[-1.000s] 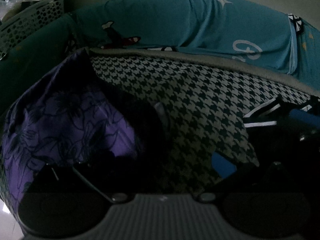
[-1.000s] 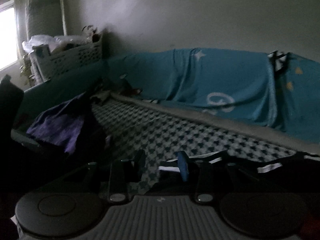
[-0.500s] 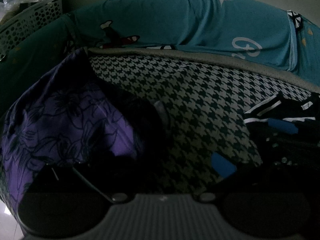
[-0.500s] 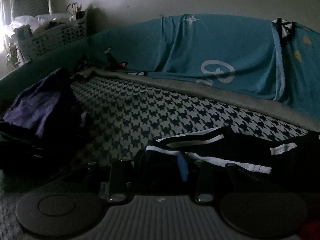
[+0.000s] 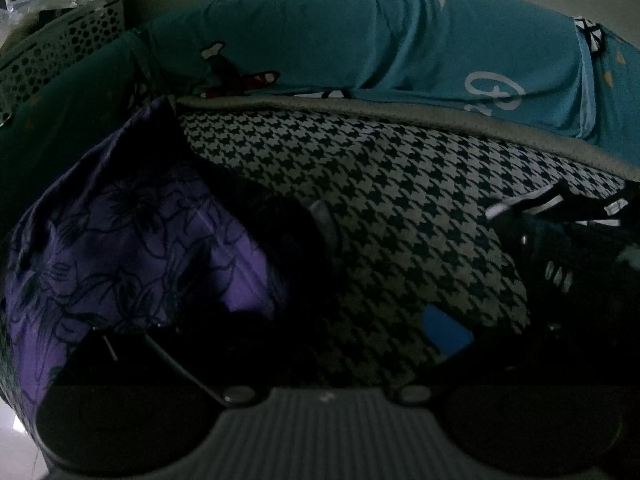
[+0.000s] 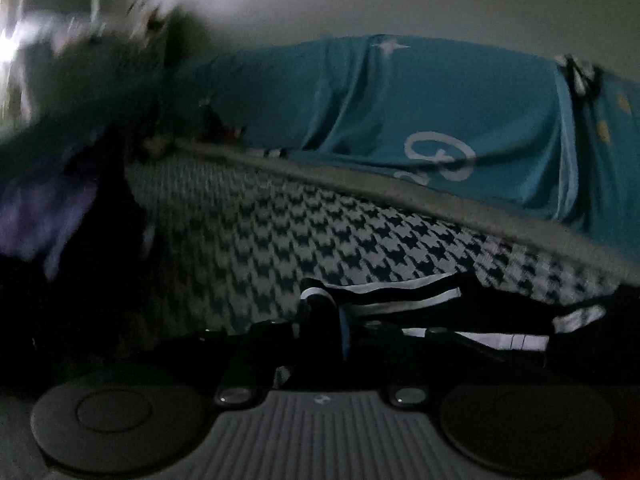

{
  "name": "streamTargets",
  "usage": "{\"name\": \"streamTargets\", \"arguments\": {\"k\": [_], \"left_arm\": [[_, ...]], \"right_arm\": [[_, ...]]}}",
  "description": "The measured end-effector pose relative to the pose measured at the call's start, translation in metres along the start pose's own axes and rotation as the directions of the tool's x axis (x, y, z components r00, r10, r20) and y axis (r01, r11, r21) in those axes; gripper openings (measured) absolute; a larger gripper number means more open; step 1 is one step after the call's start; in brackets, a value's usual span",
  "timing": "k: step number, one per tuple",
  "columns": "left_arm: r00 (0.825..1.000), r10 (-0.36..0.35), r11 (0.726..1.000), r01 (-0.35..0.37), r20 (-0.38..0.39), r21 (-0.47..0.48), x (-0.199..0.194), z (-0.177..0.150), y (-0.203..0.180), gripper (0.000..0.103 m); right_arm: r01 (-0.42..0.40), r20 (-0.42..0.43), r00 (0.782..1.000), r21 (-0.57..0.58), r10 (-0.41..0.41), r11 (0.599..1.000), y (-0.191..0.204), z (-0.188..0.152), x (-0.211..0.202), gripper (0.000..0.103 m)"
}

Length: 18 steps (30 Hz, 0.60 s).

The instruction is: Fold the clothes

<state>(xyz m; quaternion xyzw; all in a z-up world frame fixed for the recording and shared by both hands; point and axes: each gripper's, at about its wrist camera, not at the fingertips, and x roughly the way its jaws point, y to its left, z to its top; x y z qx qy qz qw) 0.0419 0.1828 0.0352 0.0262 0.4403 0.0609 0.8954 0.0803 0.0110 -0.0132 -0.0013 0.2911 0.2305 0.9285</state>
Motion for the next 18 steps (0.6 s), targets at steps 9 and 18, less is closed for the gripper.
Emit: {"name": "streamTargets", "arguments": {"k": [9, 18], "left_arm": [[1.0, 0.031, 0.999, -0.031, 0.006, -0.013, 0.001, 0.002, 0.002, 0.103], [1.0, 0.012, 1.0, -0.012, 0.016, -0.024, -0.004, 0.004, -0.003, 0.103]], "right_arm": [[-0.143, 0.048, 0.99, 0.378, 0.135, 0.915, -0.032, 0.004, 0.011, 0.016], [-0.108, 0.07, 0.993, 0.208, 0.095, 0.972, -0.013, 0.039, -0.038, 0.034]]}}
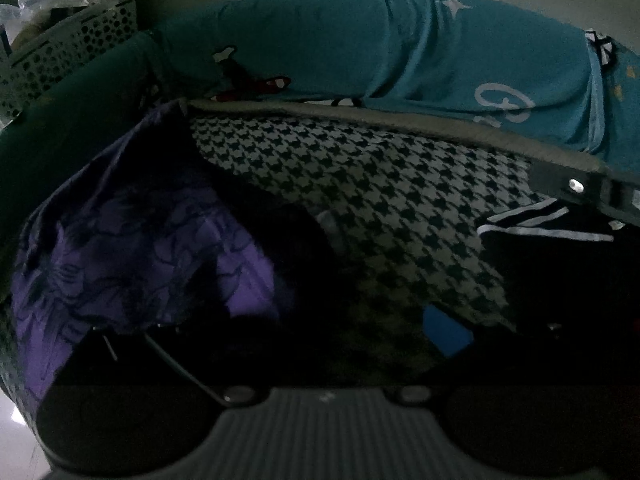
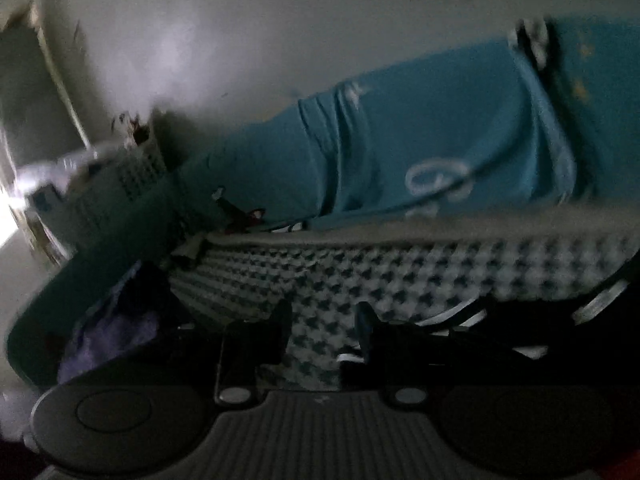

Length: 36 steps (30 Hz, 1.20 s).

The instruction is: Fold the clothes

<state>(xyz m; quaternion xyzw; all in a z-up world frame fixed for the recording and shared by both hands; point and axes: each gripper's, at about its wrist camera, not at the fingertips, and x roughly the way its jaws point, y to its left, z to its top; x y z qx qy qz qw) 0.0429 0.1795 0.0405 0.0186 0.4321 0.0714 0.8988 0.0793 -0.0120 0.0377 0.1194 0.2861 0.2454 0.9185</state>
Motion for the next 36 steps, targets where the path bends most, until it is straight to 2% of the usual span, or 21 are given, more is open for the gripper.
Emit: {"name": "streamTargets", "arguments": {"k": [5, 8, 11, 14, 17, 21, 25, 28, 31, 36], "left_arm": [[0.999, -0.018, 1.0, 0.018, 0.028, 0.014, -0.007, 0.002, -0.01, 0.103], [0.999, -0.029, 0.999, 0.029, 0.03, 0.02, -0.008, 0.002, -0.018, 0.103], [0.999, -0.033, 0.999, 0.032, 0.031, 0.027, -0.007, 0.002, -0.025, 0.103], [0.999, -0.035, 0.999, 0.033, 0.035, 0.037, -0.006, 0.002, -0.034, 0.103], [0.999, -0.038, 0.998, 0.036, 0.037, 0.052, -0.006, 0.0, -0.044, 0.103], [0.998, -0.055, 0.994, 0.051, 0.034, 0.096, -0.004, -0.003, -0.061, 0.103], [0.998, -0.054, 0.989, 0.05, 0.03, 0.139, 0.0, -0.009, -0.075, 0.103], [0.998, -0.055, 0.984, 0.053, 0.009, 0.171, 0.006, -0.014, -0.084, 0.103], [1.0, -0.028, 0.977, 0.03, -0.015, 0.212, 0.015, -0.02, -0.093, 0.103], [1.0, 0.017, 0.967, -0.015, -0.005, 0.253, 0.02, -0.028, -0.099, 0.103]], "right_arm": [[0.061, -0.018, 0.998, -0.01, -0.061, 0.998, -0.013, -0.002, -0.039, 0.034], [0.12, -0.033, 0.992, -0.001, -0.12, 0.993, -0.024, -0.013, -0.064, 0.034], [0.141, -0.069, 0.988, 0.017, -0.139, 0.99, -0.031, -0.028, -0.083, 0.034], [0.169, -0.084, 0.981, -0.049, -0.173, 0.984, -0.026, -0.043, -0.093, 0.034], [0.175, -0.115, 0.976, -0.094, -0.185, 0.98, -0.024, -0.054, -0.09, 0.034], [0.152, -0.156, 0.974, -0.083, -0.163, 0.985, -0.026, -0.068, -0.081, 0.034], [0.197, -0.177, 0.96, -0.131, -0.219, 0.972, -0.025, -0.077, -0.067, 0.034], [0.201, -0.175, 0.959, -0.136, -0.223, 0.97, -0.026, -0.079, -0.067, 0.034], [0.213, -0.173, 0.953, -0.209, -0.251, 0.954, -0.022, -0.083, -0.07, 0.032], [0.292, -0.156, 0.924, -0.302, -0.349, 0.908, -0.025, -0.088, -0.075, 0.029]]}}
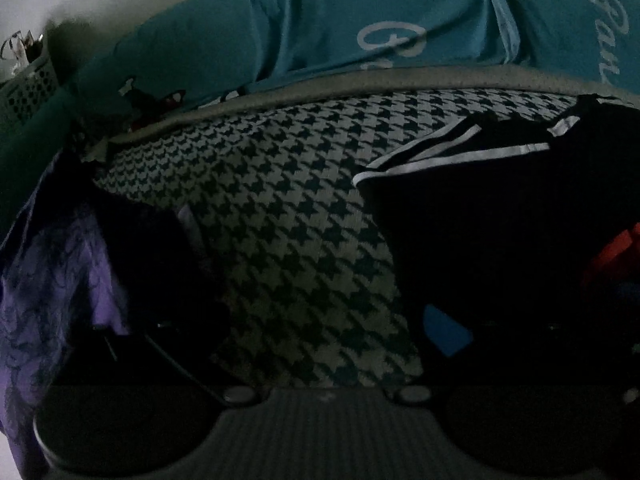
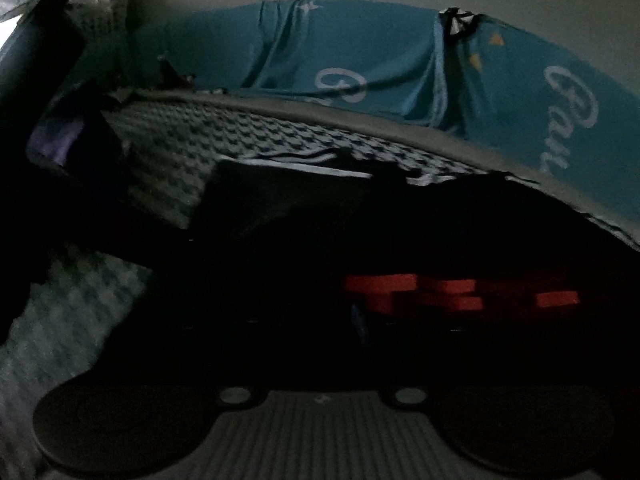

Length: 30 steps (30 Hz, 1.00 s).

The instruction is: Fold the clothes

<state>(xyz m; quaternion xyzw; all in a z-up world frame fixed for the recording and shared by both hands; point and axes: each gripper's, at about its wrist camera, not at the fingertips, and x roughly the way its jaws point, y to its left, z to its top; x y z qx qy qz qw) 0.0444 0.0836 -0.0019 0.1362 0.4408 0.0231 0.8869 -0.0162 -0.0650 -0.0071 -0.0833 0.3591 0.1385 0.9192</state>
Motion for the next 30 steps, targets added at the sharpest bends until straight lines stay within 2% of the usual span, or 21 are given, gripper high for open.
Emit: {"name": "streamTargets", "arguments": {"k": [4, 8, 11, 15, 22, 26, 30], "left_arm": [[0.999, 0.03, 0.999, -0.031, 0.018, 0.029, -0.005, 0.001, -0.005, 0.103], [0.998, -0.042, 0.999, 0.043, 0.05, -0.022, -0.017, 0.005, -0.003, 0.103], [0.993, -0.076, 0.996, 0.079, 0.085, -0.035, -0.026, 0.007, -0.008, 0.103], [0.988, -0.108, 0.994, 0.109, 0.111, -0.002, -0.032, 0.008, -0.024, 0.103], [0.986, -0.129, 0.992, 0.127, 0.109, 0.027, -0.032, 0.008, -0.042, 0.103], [0.985, -0.132, 0.991, 0.129, 0.108, 0.028, -0.03, 0.009, -0.046, 0.103], [0.987, -0.126, 0.992, 0.123, 0.1, 0.034, -0.026, 0.01, -0.049, 0.103]], "right_arm": [[-0.005, -0.013, 1.0, 0.07, 0.006, 0.998, -0.018, -0.001, -0.008, 0.029], [-0.023, 0.009, 1.0, 0.174, 0.022, 0.984, -0.049, -0.002, -0.022, 0.029], [-0.01, 0.034, 0.999, 0.257, 0.001, 0.966, -0.079, -0.003, -0.033, 0.029], [0.034, 0.06, 0.997, 0.356, -0.058, 0.934, -0.12, -0.006, -0.044, 0.03], [0.108, 0.087, 0.981, 0.507, -0.176, 0.855, -0.199, -0.015, -0.055, 0.031], [0.148, 0.066, 0.972, 0.575, -0.226, 0.805, -0.231, -0.02, -0.058, 0.032], [0.171, 0.055, 0.965, 0.606, -0.255, 0.777, -0.25, -0.024, -0.06, 0.032]]}}
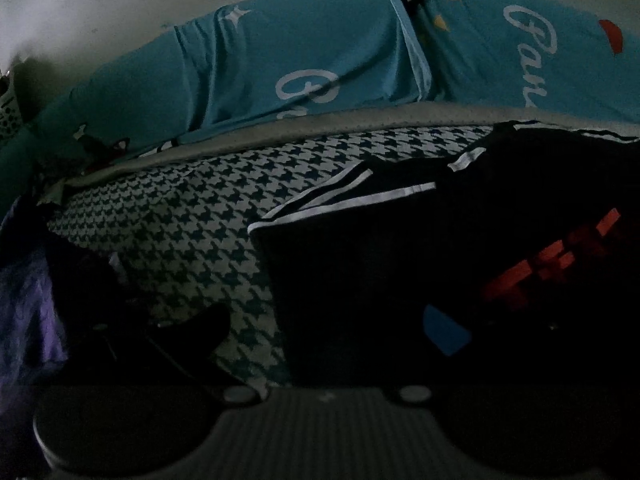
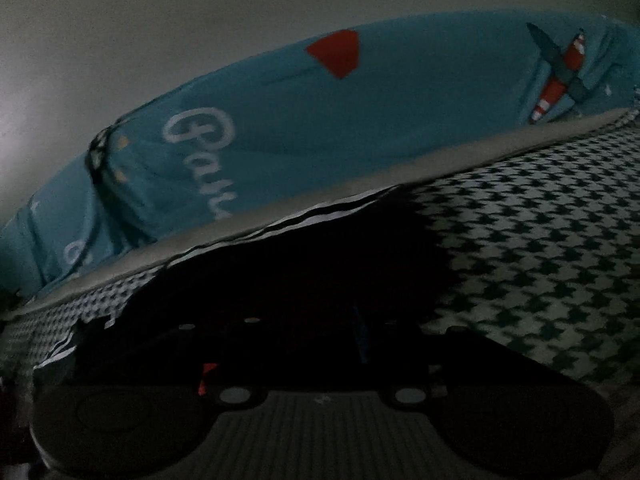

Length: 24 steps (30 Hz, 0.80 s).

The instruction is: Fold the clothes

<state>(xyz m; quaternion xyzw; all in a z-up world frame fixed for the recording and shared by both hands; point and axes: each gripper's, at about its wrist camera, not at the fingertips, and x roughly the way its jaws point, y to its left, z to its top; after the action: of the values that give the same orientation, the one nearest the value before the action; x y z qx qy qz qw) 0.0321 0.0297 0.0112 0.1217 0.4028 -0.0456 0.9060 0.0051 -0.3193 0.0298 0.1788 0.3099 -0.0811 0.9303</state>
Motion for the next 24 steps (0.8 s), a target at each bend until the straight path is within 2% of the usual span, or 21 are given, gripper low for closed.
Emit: {"name": "streamTargets", "arguments": {"k": [8, 12, 15, 17, 24], "left_arm": [[0.999, -0.025, 1.0, 0.025, -0.032, -0.004, 0.005, -0.002, 0.001, 0.103], [0.999, -0.029, 1.0, 0.029, -0.042, -0.006, 0.007, -0.003, 0.002, 0.103], [0.998, -0.039, 0.999, 0.038, -0.052, -0.015, 0.009, -0.003, 0.003, 0.103], [0.998, -0.04, 0.999, 0.039, -0.055, -0.015, 0.01, -0.003, 0.003, 0.103], [0.997, -0.052, 0.999, 0.051, -0.06, -0.015, 0.012, -0.003, 0.004, 0.103]], "right_arm": [[0.019, 0.077, 0.997, 0.054, -0.023, 0.998, -0.029, 0.016, 0.0, 0.035], [-0.004, 0.105, 0.994, 0.09, -0.005, 0.996, -0.042, 0.026, 0.011, 0.036], [-0.016, 0.113, 0.994, 0.098, 0.005, 0.995, -0.047, 0.031, 0.022, 0.039], [-0.013, 0.111, 0.994, 0.102, 0.001, 0.995, -0.049, 0.034, 0.031, 0.045], [0.003, 0.085, 0.996, 0.107, -0.012, 0.994, -0.056, 0.037, 0.061, 0.046]]}}
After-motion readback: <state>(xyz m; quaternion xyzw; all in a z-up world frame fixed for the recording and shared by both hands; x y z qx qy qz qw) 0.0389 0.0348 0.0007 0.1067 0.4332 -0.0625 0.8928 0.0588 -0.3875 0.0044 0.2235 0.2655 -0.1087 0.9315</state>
